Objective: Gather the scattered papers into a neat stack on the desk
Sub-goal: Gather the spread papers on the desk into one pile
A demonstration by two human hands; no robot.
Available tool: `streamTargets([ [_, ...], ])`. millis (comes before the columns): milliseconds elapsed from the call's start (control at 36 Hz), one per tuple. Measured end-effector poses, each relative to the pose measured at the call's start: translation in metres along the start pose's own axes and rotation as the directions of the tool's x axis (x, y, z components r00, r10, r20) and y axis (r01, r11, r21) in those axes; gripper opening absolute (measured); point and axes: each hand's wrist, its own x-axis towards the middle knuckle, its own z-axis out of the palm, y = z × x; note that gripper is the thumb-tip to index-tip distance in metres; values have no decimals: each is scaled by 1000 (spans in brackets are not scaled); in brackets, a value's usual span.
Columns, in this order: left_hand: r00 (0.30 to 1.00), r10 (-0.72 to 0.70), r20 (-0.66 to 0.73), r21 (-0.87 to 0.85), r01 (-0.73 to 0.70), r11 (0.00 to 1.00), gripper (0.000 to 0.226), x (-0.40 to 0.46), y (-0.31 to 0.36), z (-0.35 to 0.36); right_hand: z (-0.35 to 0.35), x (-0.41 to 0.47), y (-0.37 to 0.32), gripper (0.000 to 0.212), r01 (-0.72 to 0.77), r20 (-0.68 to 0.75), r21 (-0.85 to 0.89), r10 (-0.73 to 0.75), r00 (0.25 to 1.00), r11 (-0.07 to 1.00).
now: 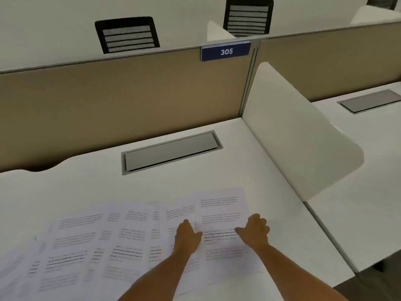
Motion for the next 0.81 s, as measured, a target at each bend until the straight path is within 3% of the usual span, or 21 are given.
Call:
streamTargets([
  [250, 989, -124, -81, -163, 110, 980, 73, 5, 10, 24, 24, 6, 7, 88, -103, 57, -160, 113, 992, 982],
  [472, 989, -137, -57, -234, 120, 965, 76, 13, 7, 29, 20, 7, 2, 94, -165, 134, 44, 158, 978, 985],
  [556, 994, -111, -18, -310, 100, 945, 66, 15, 2, 29, 19, 14, 4, 80, -179, 168, 167, 151, 974, 970],
  [722, 999, 32, 34, -354, -18, 935, 39, 9, -9, 26, 16, 14, 11, 31, -114, 200, 392, 36, 979, 913],
  [806, 996, 83, 19, -361, -70, 930, 32, 2, -14, 19, 17, 6, 11, 29, -65, 201, 436, -27, 979, 897],
])
